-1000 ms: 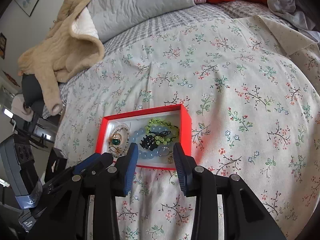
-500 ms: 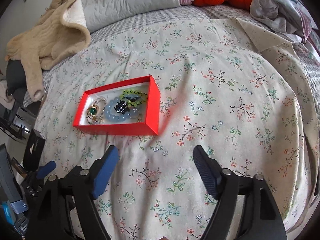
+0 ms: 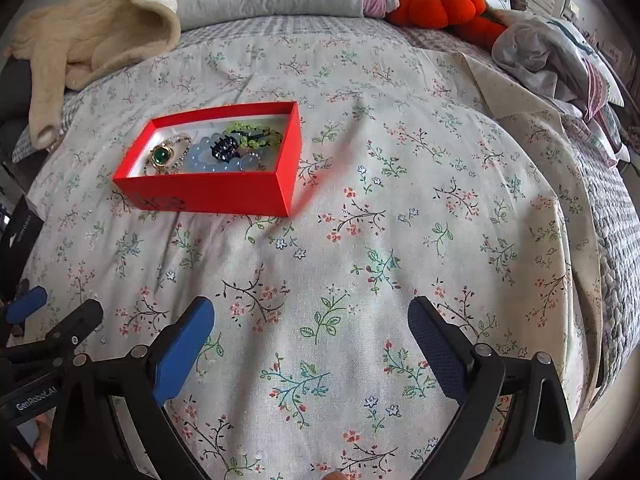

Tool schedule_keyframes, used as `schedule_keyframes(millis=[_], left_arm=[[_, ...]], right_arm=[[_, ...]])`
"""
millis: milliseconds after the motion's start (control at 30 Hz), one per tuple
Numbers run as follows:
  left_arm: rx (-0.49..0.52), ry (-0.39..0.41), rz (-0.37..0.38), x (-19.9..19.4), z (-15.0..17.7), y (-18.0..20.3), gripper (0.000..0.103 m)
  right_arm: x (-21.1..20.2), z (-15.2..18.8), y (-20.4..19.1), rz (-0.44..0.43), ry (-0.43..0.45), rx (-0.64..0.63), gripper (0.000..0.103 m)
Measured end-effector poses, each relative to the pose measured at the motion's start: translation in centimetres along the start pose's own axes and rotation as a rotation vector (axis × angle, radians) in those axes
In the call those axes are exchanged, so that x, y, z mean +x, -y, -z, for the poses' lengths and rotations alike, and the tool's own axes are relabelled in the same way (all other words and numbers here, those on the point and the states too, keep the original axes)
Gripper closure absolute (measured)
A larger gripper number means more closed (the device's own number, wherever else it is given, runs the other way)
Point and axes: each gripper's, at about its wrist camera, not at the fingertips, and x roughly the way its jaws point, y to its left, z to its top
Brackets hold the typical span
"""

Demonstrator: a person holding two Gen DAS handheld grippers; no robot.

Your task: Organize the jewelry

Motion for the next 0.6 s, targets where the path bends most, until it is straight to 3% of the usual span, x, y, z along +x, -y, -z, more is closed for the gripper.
schedule_keyframes(millis=[600], left_arm=[[-0.009, -0.001, -0.022, 1.0, 0.0, 0.3, 0.001]], right_arm=[[1.1, 0.0, -1.7, -0.013, -0.017, -0.002, 0.004]])
